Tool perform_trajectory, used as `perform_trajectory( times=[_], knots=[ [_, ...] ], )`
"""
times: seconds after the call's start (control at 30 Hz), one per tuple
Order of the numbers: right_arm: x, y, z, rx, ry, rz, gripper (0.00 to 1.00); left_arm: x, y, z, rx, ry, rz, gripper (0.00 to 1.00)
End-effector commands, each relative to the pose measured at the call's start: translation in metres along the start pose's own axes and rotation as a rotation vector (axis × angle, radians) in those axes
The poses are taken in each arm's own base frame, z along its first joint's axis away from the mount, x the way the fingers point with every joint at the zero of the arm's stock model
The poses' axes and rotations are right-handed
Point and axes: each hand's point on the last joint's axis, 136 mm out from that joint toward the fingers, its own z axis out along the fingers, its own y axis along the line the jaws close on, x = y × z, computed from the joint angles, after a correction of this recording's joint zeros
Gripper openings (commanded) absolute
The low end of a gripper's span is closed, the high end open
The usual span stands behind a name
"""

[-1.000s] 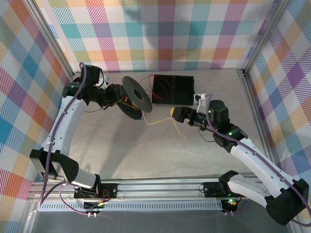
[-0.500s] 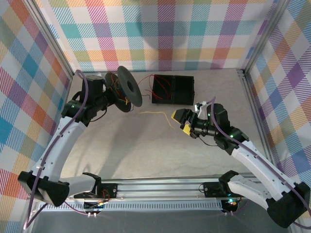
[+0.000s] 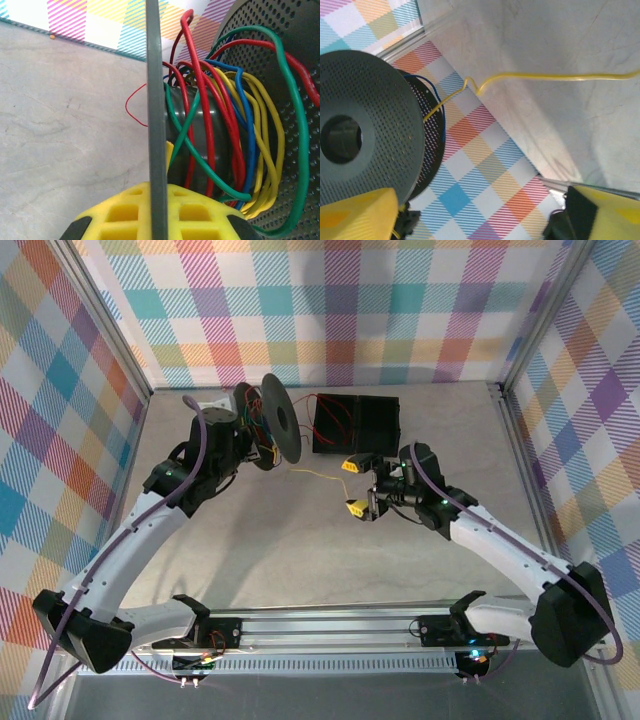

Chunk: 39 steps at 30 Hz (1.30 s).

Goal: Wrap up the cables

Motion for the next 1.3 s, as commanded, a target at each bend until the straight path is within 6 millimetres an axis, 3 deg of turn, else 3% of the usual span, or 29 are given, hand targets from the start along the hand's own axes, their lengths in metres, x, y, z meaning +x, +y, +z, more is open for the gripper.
perform_trajectory(
  times=[0.0, 0.43, 0.73, 0.97, 1.17, 1.27],
  knots=[
    [0.002, -0.004, 0.011, -0.011, 0.010, 0.261, 0.82, -0.048, -0.022, -0.030, 0.099, -0.199, -0.044, 0.00],
    [-0.043, -0.030, 0.017, -0.034, -0.190, 0.483, 0.85, -0.039, -0.029, -0.040, 0.145, -0.185, -0.053, 0.00],
    [-0.060, -0.038, 0.035, -0.021, -0.201, 0.521, 0.70, -0.035, -0.030, -0.046, 0.167, -0.167, -0.059, 0.00],
    [-0.074, -0.038, 0.037, -0.039, -0.223, 0.508, 0.24, -0.030, -0.032, -0.046, 0.180, -0.139, -0.057, 0.00],
    [-0.092, -0.047, 0.037, -0.026, -0.252, 0.516, 0.01, -0.028, -0.041, -0.051, 0.226, -0.106, -0.061, 0.00],
    [-0.103, -0.049, 0.035, -0.019, -0.266, 0.503, 0.00, -0.027, -0.049, -0.056, 0.263, -0.066, -0.058, 0.00]
  ],
)
